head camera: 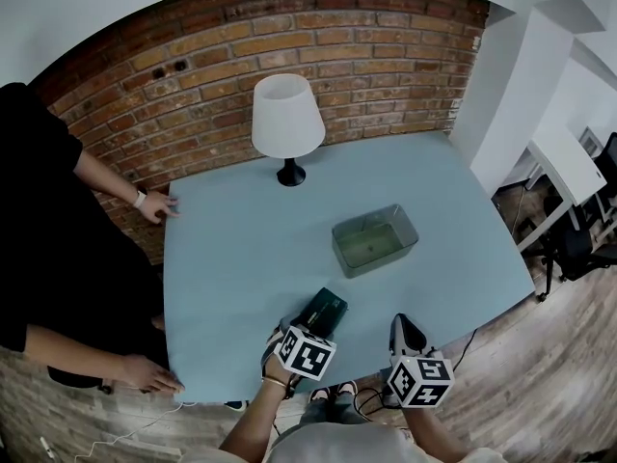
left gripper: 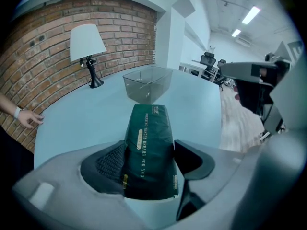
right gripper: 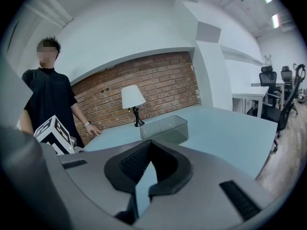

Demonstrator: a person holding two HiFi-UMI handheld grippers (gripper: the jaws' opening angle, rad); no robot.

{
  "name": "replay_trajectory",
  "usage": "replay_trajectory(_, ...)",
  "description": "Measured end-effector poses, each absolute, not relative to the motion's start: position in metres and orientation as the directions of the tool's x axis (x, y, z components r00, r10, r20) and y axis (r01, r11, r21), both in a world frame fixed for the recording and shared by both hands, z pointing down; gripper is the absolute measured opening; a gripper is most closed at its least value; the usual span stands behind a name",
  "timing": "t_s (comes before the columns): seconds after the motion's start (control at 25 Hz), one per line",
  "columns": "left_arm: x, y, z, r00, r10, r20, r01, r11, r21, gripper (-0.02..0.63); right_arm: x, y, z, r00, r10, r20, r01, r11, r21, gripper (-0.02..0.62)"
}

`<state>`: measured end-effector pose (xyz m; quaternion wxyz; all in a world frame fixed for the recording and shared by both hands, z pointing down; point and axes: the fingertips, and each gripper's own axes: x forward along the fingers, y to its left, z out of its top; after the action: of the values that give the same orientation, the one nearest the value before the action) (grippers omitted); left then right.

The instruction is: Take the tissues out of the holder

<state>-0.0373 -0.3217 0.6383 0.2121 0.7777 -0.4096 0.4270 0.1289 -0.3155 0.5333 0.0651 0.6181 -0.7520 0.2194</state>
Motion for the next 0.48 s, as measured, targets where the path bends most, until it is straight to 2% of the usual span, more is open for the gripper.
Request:
replay_trajectory(0.24,-0.042,-0.320,0.615,0.328,-0.498,0.803,-0.837,-0.547,0.003,0.298,0.124,-0.318,0.534,-0.245,-0.895,0.372,-0.955,0.156,-0.253,0.005)
replay_trajectory(0.48,-0.047,-0.325,0.558,0.353,-0.591,0.726,-0.873,-0.488,0.027,0.298,0.120,-0.322,0.532,-0.259,-0.895,0.364,-0.952,0.172,-0.254,0.005)
